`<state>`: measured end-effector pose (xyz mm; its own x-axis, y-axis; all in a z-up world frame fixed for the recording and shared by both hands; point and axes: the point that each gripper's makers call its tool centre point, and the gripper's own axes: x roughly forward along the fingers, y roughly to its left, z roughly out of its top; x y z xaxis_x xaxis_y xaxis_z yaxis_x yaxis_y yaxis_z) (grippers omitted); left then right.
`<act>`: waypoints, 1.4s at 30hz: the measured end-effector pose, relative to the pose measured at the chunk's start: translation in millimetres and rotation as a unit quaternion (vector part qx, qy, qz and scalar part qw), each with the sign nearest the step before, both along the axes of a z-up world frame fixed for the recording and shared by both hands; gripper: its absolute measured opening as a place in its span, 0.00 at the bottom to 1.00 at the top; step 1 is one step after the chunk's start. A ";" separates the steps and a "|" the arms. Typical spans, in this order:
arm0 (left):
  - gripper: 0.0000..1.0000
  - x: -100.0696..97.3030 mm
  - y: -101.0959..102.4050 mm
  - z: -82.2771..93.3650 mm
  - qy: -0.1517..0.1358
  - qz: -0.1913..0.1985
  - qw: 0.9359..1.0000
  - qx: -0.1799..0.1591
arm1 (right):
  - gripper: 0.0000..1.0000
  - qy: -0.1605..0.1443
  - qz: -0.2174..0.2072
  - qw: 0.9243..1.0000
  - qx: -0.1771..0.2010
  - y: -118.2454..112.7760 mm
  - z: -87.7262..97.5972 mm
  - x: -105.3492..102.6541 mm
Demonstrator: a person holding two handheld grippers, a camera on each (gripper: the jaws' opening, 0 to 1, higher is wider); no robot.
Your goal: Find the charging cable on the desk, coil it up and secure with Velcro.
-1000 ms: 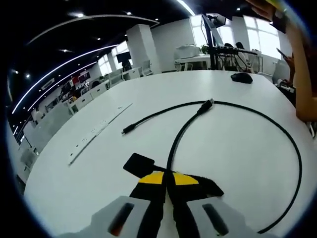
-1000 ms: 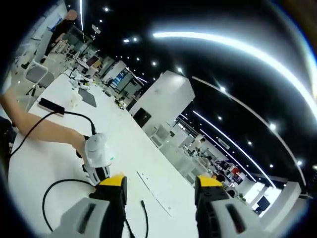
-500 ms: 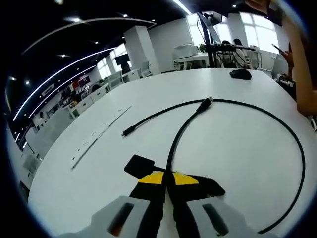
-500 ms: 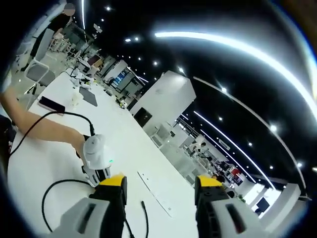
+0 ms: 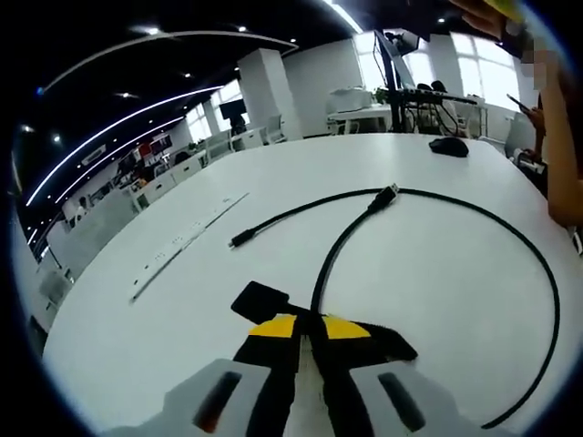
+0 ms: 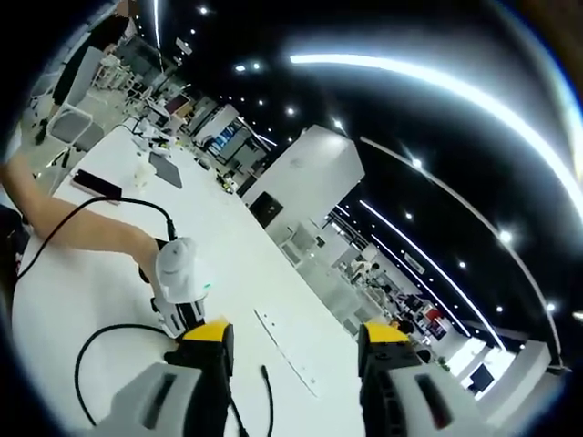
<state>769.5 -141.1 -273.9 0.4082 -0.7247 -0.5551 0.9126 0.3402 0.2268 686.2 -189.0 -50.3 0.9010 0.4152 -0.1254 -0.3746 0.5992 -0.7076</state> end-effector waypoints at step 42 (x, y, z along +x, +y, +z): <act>0.52 39.1 18.5 15.0 0.046 0.099 0.990 -0.093 | 0.56 0.004 -0.001 1.000 -0.017 -0.7 -4.6 -0.9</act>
